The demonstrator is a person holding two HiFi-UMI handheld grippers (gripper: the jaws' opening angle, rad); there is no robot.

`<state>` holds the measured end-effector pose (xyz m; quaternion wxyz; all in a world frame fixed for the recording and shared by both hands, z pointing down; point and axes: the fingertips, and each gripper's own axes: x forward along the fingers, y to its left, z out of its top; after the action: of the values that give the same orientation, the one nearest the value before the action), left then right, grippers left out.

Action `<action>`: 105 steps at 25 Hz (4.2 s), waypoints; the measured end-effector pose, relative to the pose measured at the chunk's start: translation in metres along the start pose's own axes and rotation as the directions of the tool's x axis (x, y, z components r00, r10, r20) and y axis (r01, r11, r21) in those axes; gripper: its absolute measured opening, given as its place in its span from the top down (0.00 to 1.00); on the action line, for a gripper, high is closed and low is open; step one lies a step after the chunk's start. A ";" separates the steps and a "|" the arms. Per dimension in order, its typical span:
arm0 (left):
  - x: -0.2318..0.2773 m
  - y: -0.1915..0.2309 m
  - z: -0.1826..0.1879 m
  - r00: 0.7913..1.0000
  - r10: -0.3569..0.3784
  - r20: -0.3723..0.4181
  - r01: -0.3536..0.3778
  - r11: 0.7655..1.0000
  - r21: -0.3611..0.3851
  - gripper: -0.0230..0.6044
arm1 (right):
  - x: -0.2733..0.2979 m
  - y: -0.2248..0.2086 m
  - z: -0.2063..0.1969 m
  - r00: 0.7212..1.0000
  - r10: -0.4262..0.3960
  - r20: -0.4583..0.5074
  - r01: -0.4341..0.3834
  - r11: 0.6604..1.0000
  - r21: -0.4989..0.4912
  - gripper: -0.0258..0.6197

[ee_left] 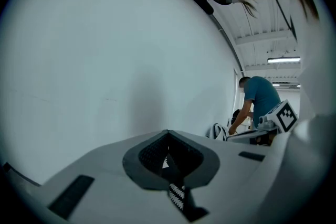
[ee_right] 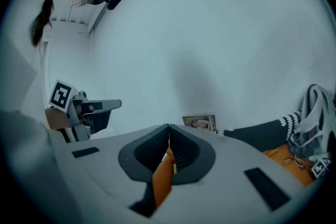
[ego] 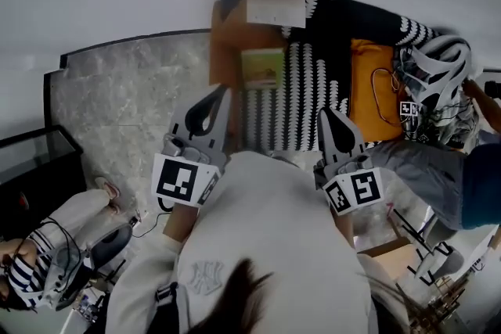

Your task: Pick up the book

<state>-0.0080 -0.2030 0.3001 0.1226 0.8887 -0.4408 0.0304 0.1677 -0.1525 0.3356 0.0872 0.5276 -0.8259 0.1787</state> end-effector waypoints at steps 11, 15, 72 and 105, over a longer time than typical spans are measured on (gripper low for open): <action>0.025 0.020 -0.012 0.997 -0.064 -0.041 0.061 0.996 -0.064 0.95 | 0.012 0.002 0.002 0.997 -0.065 -0.039 0.066 0.998 0.017 0.93; 0.023 0.014 -0.019 0.996 -0.067 -0.063 0.061 0.994 -0.090 0.95 | 0.009 0.009 0.009 0.999 -0.027 -0.026 0.028 0.999 0.015 0.93; -0.008 0.063 -0.002 0.928 0.372 -0.035 -0.373 0.922 -0.104 0.95 | 0.089 -0.042 0.010 0.951 0.309 -0.031 -0.310 0.950 -0.046 0.93; 0.110 0.081 -0.039 0.942 0.225 -0.248 -0.248 0.967 -0.063 0.95 | 0.273 -0.146 -0.268 0.600 0.497 -0.627 -0.651 0.759 -0.021 0.49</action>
<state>-0.0027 -0.3260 0.3713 0.2115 0.8124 -0.5273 0.1308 0.1709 -0.3337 0.7025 0.3399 0.1338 -0.8977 0.2463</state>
